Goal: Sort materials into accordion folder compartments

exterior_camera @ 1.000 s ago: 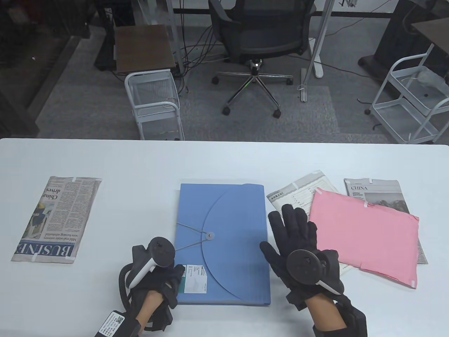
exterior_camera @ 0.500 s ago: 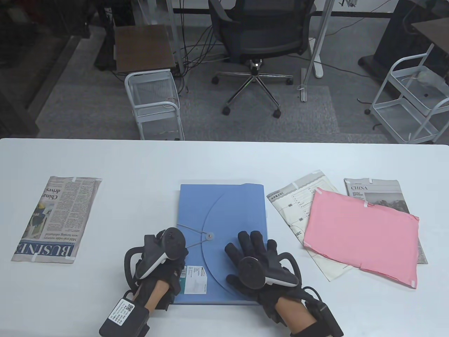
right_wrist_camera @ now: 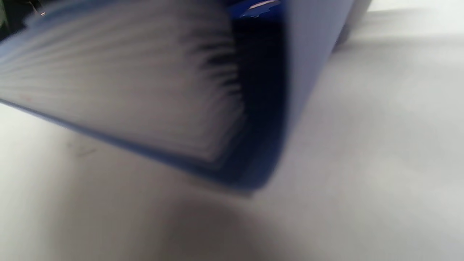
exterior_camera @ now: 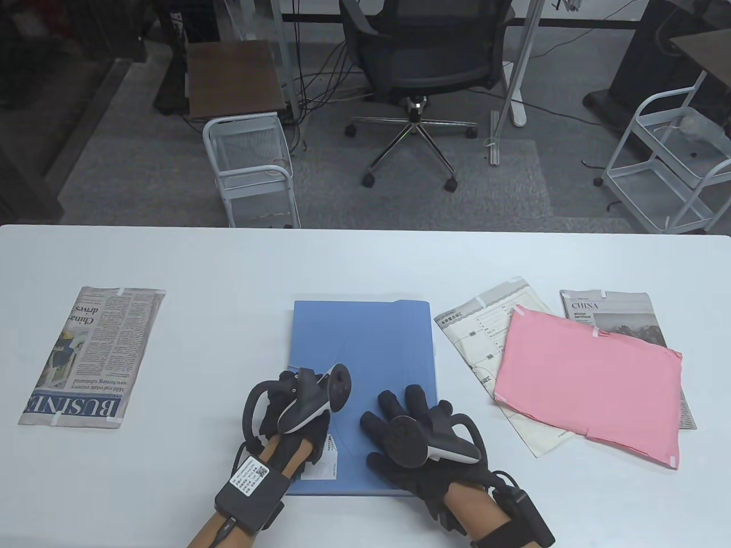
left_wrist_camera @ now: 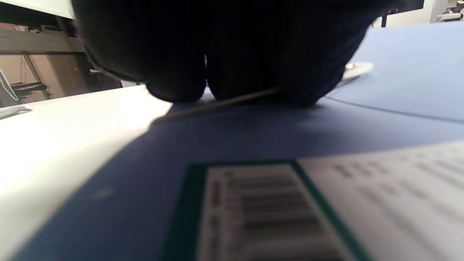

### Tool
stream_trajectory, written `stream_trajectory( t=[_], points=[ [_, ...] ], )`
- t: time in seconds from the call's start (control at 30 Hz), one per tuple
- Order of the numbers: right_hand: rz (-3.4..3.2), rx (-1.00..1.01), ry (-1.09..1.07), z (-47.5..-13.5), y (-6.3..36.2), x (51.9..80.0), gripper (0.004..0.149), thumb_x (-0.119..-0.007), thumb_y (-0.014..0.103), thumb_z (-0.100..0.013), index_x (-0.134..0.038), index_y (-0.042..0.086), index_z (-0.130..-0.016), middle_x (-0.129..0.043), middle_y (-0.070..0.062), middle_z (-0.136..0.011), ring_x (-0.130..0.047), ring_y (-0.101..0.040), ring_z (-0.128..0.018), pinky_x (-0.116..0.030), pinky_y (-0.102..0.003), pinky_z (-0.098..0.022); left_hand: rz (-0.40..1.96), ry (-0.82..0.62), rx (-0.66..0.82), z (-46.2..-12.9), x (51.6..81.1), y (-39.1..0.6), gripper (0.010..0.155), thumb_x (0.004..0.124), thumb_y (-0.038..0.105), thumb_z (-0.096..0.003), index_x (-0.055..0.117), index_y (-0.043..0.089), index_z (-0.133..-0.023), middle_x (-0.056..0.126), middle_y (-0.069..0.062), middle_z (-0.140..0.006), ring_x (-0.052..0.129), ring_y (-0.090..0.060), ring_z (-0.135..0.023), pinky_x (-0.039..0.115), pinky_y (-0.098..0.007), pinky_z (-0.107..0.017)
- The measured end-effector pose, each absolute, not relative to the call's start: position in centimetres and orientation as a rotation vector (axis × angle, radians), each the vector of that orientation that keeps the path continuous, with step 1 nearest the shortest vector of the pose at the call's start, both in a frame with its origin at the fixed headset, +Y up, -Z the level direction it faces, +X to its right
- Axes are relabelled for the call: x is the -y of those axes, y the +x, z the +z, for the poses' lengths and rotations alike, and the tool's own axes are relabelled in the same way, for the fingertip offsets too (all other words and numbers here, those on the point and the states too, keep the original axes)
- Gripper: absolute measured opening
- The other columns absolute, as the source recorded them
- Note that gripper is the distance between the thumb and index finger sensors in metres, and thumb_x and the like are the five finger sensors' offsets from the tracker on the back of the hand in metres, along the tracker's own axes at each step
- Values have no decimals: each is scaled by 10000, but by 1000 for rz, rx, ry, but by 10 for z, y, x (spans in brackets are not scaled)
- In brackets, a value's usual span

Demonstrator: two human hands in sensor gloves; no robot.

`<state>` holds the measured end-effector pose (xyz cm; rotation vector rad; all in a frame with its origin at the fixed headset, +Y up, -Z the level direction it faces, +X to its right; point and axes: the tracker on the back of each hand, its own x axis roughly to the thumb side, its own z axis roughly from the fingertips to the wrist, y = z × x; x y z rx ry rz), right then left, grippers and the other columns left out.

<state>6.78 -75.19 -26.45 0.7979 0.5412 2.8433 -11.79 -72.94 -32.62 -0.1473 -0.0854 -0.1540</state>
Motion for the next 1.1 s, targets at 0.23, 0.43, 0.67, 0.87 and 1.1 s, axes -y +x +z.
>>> stream_trajectory(
  t=[0.23, 0.43, 0.67, 0.87, 1.1],
  points=[
    [2846, -525, 791, -265, 67, 751, 610, -632, 606, -609, -454, 359, -1137, -266, -102, -1253, -206, -585, -1063, -408, -886, -594, -15, -76, 123, -323, 727, -116, 319, 850, 395, -542, 906, 288, -837, 950, -19, -814, 901, -310, -784, 778, -499, -617],
    [2846, -528, 790, -266, 66, 751, 605, -637, 602, -609, -466, 355, -1134, -282, -90, -1253, -214, -591, -1061, -413, -891, -591, 200, -97, 93, -329, 729, -122, 318, 826, 419, -557, 870, 321, -857, 931, 13, -834, 889, -285, -810, 776, -483, -642],
    [2828, -551, 784, -266, 67, 751, 627, -639, 612, -607, -447, 349, -1142, -261, -93, -1255, -188, -586, -1060, -386, -888, -591, 368, -87, -52, -331, 730, -160, 329, 843, 347, -549, 874, 283, -871, 844, -98, -948, 789, -403, -864, 687, -567, -656],
    [2848, -680, 792, -258, 58, 752, 789, -593, 694, -590, -284, 274, -1182, -123, -149, -1250, -71, -609, -1032, -229, -888, -562, 209, -325, 5, -334, 743, -170, 392, 725, 389, -621, 648, 369, -1005, 369, -192, -1214, 523, -496, -1037, 630, -580, -708],
    [2878, -596, 828, -247, 42, 750, 777, -575, 616, -614, -181, 236, -1166, -115, -247, -1219, -142, -638, -1024, -236, -866, -578, 243, -323, -17, -336, 744, -175, 387, 771, 383, -600, 692, 402, -978, 456, -222, -1229, 532, -483, -1036, 624, -592, -706]
  ],
)
